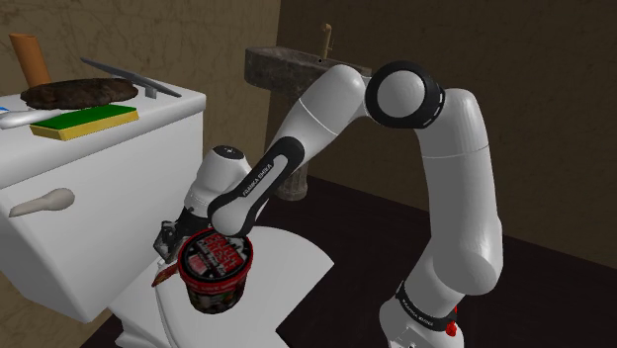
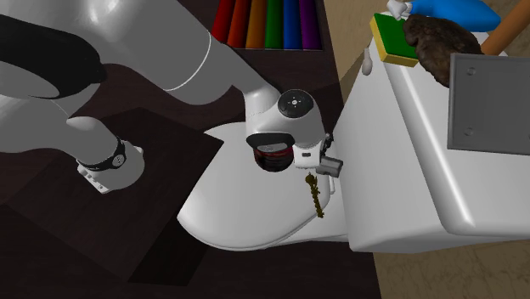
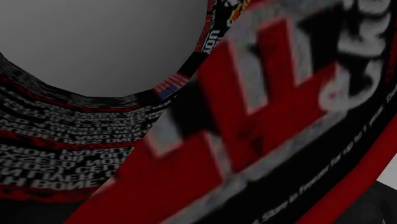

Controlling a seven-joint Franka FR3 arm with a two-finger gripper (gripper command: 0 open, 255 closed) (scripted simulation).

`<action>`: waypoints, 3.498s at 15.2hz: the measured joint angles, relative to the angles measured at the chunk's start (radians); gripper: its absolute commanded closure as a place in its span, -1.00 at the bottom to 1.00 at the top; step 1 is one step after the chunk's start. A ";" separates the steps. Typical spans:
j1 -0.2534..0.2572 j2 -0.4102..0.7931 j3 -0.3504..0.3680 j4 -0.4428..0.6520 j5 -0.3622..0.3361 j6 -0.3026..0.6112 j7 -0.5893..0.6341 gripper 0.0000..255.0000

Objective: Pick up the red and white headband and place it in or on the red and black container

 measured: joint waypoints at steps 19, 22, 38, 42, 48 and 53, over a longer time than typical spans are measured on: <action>-0.099 -0.173 0.117 -0.015 0.081 -0.162 -0.037 1.00; -0.119 -0.207 0.139 -0.017 0.103 -0.193 -0.049 1.00; -0.185 -0.362 0.214 0.025 0.214 -0.375 -0.102 1.00; -0.191 -0.391 0.222 0.055 0.231 -0.430 -0.103 1.00; -0.204 -0.439 0.231 0.088 0.263 -0.505 -0.117 1.00; -0.229 -0.587 0.248 -0.042 0.395 -0.505 -0.198 1.00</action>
